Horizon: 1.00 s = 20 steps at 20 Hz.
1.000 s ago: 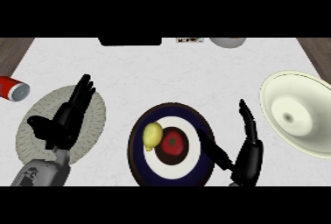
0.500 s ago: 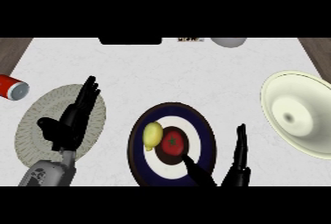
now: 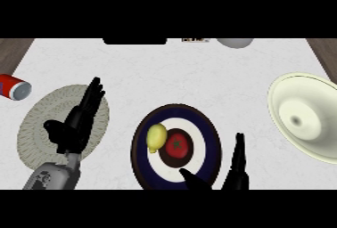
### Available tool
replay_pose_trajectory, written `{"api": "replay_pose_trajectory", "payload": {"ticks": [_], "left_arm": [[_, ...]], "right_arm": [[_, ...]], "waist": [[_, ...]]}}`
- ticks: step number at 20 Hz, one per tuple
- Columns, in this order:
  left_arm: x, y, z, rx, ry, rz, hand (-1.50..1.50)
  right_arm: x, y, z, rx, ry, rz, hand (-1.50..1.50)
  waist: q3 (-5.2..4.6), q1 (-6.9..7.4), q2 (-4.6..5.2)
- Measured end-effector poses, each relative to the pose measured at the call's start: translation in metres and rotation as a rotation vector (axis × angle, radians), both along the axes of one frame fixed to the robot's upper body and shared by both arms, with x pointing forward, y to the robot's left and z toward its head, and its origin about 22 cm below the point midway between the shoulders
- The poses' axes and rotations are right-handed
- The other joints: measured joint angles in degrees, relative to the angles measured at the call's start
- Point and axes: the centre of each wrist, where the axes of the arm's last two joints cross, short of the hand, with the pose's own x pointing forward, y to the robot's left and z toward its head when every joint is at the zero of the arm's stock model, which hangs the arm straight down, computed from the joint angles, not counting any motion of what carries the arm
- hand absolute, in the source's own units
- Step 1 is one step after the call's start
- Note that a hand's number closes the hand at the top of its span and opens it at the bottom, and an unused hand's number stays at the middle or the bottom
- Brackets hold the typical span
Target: Pick the tomato from the plate and place it in the bowl
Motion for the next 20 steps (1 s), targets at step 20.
{"api": "replay_pose_trajectory", "payload": {"ticks": [20], "left_arm": [[0.003,-0.001,0.000,-0.006,-0.004,-0.007,0.00]], "right_arm": [[-0.001,0.054,0.053,-0.105,0.029,0.137,-1.50]], "waist": [[0.42,0.44,-0.22]]}}
